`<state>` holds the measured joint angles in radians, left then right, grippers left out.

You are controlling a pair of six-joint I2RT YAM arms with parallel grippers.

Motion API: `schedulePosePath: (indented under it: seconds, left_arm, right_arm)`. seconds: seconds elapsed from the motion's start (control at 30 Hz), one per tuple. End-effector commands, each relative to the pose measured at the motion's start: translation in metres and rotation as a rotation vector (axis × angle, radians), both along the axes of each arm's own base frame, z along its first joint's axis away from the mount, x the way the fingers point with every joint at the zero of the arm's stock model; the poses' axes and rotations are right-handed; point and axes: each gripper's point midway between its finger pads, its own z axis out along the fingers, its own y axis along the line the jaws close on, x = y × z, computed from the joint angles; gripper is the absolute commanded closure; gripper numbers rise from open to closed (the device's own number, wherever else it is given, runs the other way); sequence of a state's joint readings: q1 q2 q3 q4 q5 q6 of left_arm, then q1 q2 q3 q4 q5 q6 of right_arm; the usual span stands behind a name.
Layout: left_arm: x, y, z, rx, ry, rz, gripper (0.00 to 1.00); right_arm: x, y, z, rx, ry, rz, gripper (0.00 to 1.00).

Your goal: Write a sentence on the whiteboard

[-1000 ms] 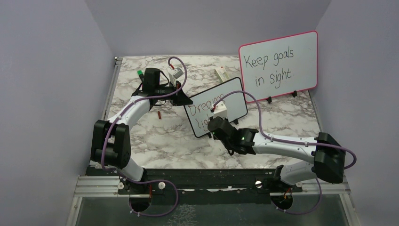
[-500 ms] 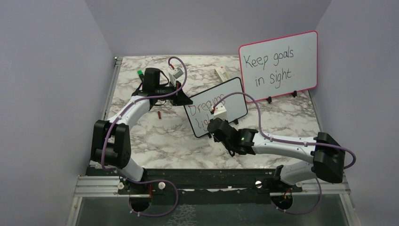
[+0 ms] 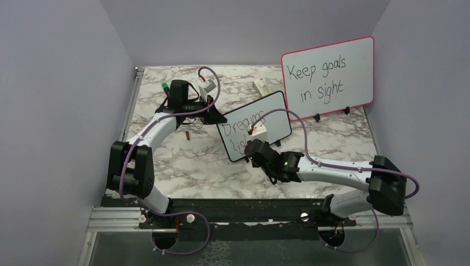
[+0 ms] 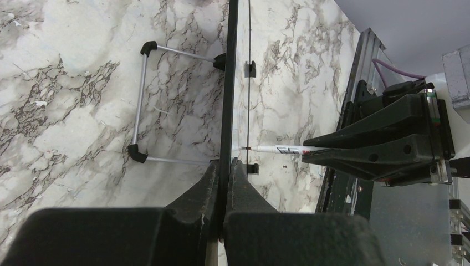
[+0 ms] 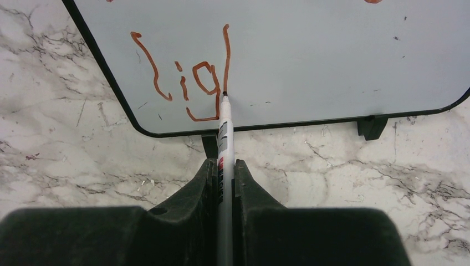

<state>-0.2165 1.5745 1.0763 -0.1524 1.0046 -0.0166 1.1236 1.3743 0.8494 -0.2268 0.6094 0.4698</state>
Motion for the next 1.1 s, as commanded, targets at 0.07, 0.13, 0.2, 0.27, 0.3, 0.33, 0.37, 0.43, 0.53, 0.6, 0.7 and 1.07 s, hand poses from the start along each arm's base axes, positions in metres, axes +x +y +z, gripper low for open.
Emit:
schedulePosePath:
  seconds: [0.07,0.13,0.2,0.27,0.3,0.33,0.37,0.43,0.53,0.6,0.7,1.07]
  left_arm:
    - [-0.01,0.015,-0.078,0.214,0.154,0.078,1.0]
    - [-0.01,0.015,-0.078,0.214,0.154,0.078,1.0]
    - [-0.01,0.014,-0.078,0.214,0.154,0.078,1.0]
    - [-0.01,0.015,-0.078,0.214,0.154,0.078,1.0]
    - [-0.01,0.015,-0.078,0.214,0.154,0.078,1.0]
    - [-0.01,0.015,-0.078,0.214,0.154,0.078,1.0]
    - [-0.01,0.015,-0.079,0.214,0.155,0.078,1.0]
    - [-0.01,0.015,-0.078,0.214,0.154,0.078,1.0]
    - [-0.01,0.014,-0.078,0.213,0.154,0.078,1.0]
    - [-0.01,0.015,-0.078,0.214,0.154,0.078,1.0]
    - [-0.01,0.015,-0.079,0.214,0.155,0.078,1.0]
    - [-0.01,0.015,-0.079,0.216,0.154,0.08,1.0]
  right_arm:
    - [0.012,0.001,0.014,0.033,-0.063,-0.036,0.99]
    - [0.013,0.001,0.016,0.037,-0.072,-0.038,0.99]
    - [0.014,0.001,0.019,0.042,-0.08,-0.039,0.99]
    - [0.015,0.001,0.02,0.041,-0.085,-0.042,0.99]
    - [0.015,0.001,0.021,0.044,-0.089,-0.045,0.99]
    - [0.016,0.001,0.022,0.044,-0.092,-0.045,0.99]
    - [0.016,0.002,0.023,0.046,-0.095,-0.044,0.99]
    - [0.017,0.002,0.026,0.048,-0.103,-0.049,0.99]
    - [0.019,0.001,0.028,0.047,-0.114,-0.055,0.99]
    - [0.02,0.001,0.03,0.05,-0.12,-0.057,0.99]
    - [0.021,0.001,0.032,0.051,-0.128,-0.063,0.99]
    - [0.023,-0.01,0.035,0.039,-0.144,-0.1,0.99]
